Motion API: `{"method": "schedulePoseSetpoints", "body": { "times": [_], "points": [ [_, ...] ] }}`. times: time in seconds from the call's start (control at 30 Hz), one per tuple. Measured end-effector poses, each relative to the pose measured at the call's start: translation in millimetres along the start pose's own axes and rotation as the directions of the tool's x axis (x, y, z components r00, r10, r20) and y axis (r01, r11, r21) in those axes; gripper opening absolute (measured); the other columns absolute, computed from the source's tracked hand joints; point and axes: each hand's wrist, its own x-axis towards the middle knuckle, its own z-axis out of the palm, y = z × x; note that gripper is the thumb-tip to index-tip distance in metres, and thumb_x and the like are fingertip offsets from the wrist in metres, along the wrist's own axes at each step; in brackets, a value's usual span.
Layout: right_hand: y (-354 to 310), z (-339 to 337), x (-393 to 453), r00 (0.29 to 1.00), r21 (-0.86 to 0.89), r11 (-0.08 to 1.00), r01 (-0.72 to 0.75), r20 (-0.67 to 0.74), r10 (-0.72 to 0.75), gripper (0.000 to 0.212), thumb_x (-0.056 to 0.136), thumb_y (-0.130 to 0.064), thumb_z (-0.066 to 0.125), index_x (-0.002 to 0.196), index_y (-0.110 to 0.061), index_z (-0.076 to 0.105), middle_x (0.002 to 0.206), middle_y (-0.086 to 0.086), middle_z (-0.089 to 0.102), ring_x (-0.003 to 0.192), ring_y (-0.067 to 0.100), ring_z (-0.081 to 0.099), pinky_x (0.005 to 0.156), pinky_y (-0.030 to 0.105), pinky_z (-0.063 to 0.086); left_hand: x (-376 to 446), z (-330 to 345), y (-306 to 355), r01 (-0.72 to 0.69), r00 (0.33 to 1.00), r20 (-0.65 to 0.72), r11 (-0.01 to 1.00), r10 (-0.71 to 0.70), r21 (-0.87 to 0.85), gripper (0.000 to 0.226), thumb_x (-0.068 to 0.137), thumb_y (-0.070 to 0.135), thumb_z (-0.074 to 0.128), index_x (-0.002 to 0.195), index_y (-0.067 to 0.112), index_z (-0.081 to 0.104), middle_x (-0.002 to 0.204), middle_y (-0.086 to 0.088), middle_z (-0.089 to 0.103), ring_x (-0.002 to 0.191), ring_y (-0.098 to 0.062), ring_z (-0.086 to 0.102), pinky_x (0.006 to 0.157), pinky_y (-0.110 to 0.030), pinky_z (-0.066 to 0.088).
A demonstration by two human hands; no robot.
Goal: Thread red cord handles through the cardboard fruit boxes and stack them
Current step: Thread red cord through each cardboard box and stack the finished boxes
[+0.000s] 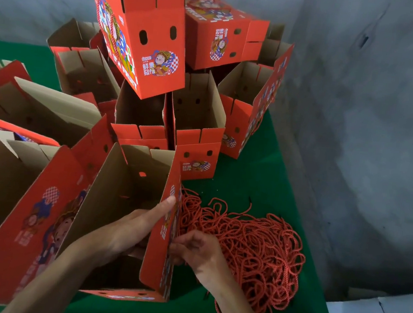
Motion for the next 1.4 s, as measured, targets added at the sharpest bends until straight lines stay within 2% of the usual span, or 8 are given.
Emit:
{"method": "schedulePoseSetpoints", "body": {
  "times": [0.23,0.43,0.6,0.87,1.03,1.2,1.3,1.4],
  "points": [
    [3.5,13.2,-6.0,0.999,-0.166,0.986,0.031,0.027,-0.027,0.011,0.107,-0.011,0.055,0.11,-0.002,0.052,0.069,0.004,0.065,0.056,0.015,0.058,0.055,0.027,0.049,-3.7,7.1,0.7,0.032,0.999,-0.024,0.962,-0.026,0.273,0.025,0.104,0.028,0.055,0.114,0.009,0.067,0.105,-0.019,0.075,0.1,-0.033,0.073,0.093,-0.051,0.058],
    [7.8,20.7,-7.5,0.986,-0.411,0.896,0.167,0.065,-0.154,0.012,0.111,-0.037,0.038,0.121,-0.032,0.044,0.09,-0.014,0.072,0.077,0.007,0.068,0.072,0.033,0.059,5.3,29.6,4.6,0.056,0.983,-0.159,0.685,0.088,0.727,0.031,0.1,0.025,0.061,0.124,0.007,0.056,0.124,-0.01,0.064,0.111,-0.023,0.064,0.098,-0.036,0.053],
    [6.4,15.3,-18.1,0.985,-0.41,0.897,0.166,0.12,-0.127,0.037,0.106,-0.032,0.045,0.135,-0.054,0.042,0.111,-0.012,0.071,0.103,0.011,0.07,0.09,0.034,0.058,12.7,34.4,2.2,0.206,0.958,-0.287,0.627,0.029,0.752,0.032,0.098,0.017,0.063,0.127,0.01,0.055,0.128,-0.012,0.061,0.113,-0.027,0.064,0.097,-0.039,0.055],
    [14.8,4.6,-40.7,0.893,-0.626,0.64,0.446,0.26,-0.368,0.096,0.085,-0.066,0.074,0.16,-0.031,0.027,0.14,-0.021,0.053,0.124,0.0,0.06,0.098,0.025,0.053,9.2,25.1,4.9,0.074,0.935,-0.317,0.79,0.157,0.608,0.018,0.098,0.018,0.061,0.116,0.017,0.061,0.117,-0.01,0.068,0.102,-0.026,0.07,0.084,-0.039,0.062],
    [14.0,-4.5,-25.6,0.812,-0.754,0.478,0.451,0.124,-0.57,0.069,0.088,-0.064,0.073,0.146,-0.037,0.049,0.133,-0.028,0.056,0.122,-0.004,0.056,0.101,0.02,0.049,8.6,20.8,16.7,-0.093,0.944,-0.209,0.815,0.255,0.572,0.026,0.103,0.032,0.045,0.115,0.03,0.069,0.104,0.001,0.074,0.085,-0.014,0.074,0.074,-0.034,0.063],
    [19.9,-25.5,-14.2,0.618,-0.828,0.458,0.325,-0.18,-0.765,0.017,0.096,-0.037,0.072,0.099,-0.024,0.06,0.095,-0.01,0.06,0.086,0.01,0.061,0.071,0.037,0.057,-4.1,36.9,7.7,-0.075,0.937,-0.135,0.563,0.323,0.823,0.068,0.077,0.092,0.032,0.108,0.04,0.062,0.089,0.02,0.067,0.072,-0.002,0.062,0.073,-0.029,0.054],
    [27.9,-15.9,-25.5,0.688,-0.882,0.284,0.376,0.06,-0.723,0.01,0.099,-0.037,0.066,0.097,-0.027,0.063,0.099,-0.012,0.058,0.086,0.009,0.059,0.069,0.037,0.055,-0.8,47.0,2.4,-0.034,0.894,-0.137,0.369,0.426,0.929,0.036,0.098,0.063,0.041,0.116,0.037,0.059,0.103,0.011,0.07,0.091,-0.018,0.069,0.08,-0.036,0.055],
    [45.0,13.1,-38.3,0.757,-0.909,0.177,0.376,0.191,-0.625,0.034,0.09,-0.046,0.068,0.121,-0.031,0.069,0.142,0.002,0.058,0.123,0.013,0.061,0.094,0.033,0.06,1.9,54.8,9.5,0.014,0.844,-0.14,0.239,0.518,0.971,0.023,0.104,0.031,0.048,0.125,0.035,0.052,0.107,0.001,0.07,0.099,-0.027,0.069,0.074,-0.037,0.053]
  ]
}}
